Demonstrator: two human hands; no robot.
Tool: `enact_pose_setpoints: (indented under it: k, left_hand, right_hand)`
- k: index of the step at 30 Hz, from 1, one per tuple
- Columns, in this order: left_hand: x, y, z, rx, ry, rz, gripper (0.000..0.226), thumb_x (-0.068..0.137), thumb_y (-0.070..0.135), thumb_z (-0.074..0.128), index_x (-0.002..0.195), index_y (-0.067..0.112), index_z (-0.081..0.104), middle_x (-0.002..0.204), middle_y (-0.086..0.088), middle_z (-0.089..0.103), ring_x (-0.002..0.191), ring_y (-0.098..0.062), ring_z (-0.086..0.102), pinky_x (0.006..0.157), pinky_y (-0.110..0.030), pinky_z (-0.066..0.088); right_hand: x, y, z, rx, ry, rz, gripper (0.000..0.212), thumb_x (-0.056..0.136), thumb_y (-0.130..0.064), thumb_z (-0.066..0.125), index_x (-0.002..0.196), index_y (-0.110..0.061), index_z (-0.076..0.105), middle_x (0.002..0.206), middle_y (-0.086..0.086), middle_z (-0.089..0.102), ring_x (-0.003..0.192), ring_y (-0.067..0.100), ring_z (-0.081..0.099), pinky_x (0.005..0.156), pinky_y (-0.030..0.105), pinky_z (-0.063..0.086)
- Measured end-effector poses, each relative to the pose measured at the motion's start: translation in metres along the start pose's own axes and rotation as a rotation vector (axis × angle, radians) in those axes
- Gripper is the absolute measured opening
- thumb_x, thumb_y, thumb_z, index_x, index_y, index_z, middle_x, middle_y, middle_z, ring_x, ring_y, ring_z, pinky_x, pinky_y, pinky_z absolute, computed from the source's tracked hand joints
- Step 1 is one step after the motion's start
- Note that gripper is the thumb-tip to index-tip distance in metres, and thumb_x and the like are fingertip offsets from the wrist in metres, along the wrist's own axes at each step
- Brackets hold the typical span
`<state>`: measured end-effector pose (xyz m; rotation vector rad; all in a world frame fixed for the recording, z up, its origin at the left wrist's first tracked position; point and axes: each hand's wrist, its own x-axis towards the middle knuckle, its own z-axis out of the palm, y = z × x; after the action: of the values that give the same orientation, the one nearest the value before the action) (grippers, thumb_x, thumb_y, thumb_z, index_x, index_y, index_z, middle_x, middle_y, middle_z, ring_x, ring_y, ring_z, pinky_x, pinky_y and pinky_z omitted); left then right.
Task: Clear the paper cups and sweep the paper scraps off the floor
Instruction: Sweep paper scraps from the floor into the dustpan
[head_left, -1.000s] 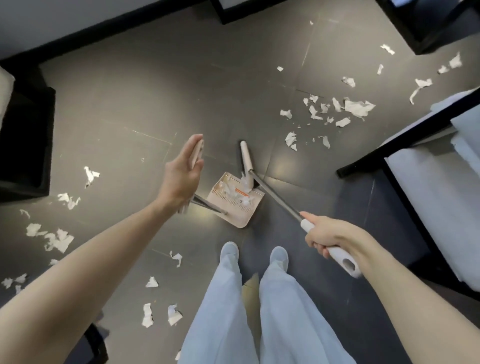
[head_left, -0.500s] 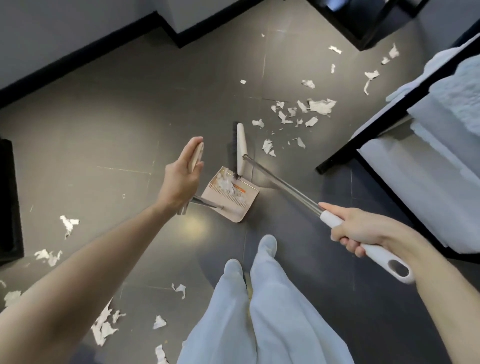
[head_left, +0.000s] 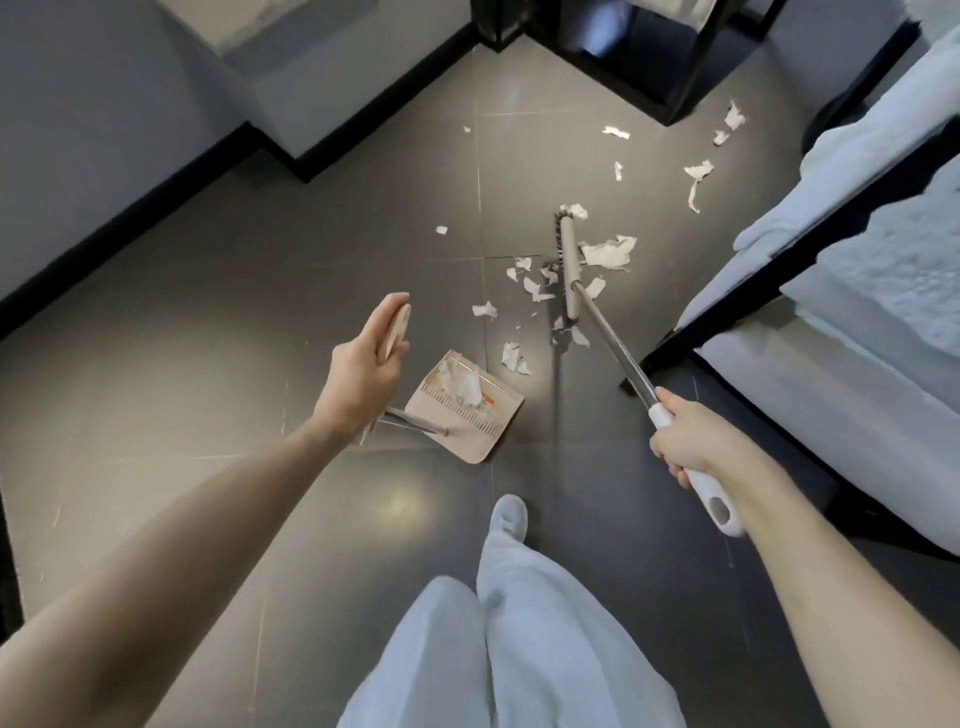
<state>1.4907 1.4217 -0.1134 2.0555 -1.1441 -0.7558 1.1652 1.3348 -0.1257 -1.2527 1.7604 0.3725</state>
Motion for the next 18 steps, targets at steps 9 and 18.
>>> enact_pose_setpoints:
  k: [9,18]
  left_hand:
    - [0.097,0.028,0.018,0.054,-0.023,0.036,0.046,0.096,0.009,0.051,0.136,0.033,0.047,0.101,0.0,0.064,0.072,-0.022,0.058,0.069,-0.019,0.043]
    - [0.15,0.032,0.02,0.052,-0.094,0.056,0.046,0.097,0.011,0.05,0.135,0.036,0.046,0.085,0.006,0.059,0.052,-0.007,0.046,0.056,-0.016,0.042]
  right_hand:
    - [0.062,-0.018,-0.004,0.025,-0.093,0.072,0.081,0.086,-0.007,0.043,0.153,-0.04,0.01,0.087,0.011,0.062,0.054,0.021,0.056,0.057,0.032,0.052]
    - [0.069,-0.034,0.014,0.151,-0.191,0.123,0.079,0.089,-0.006,0.046,0.15,-0.044,0.014,0.076,0.013,0.062,0.049,0.018,0.05,0.051,0.029,0.048]
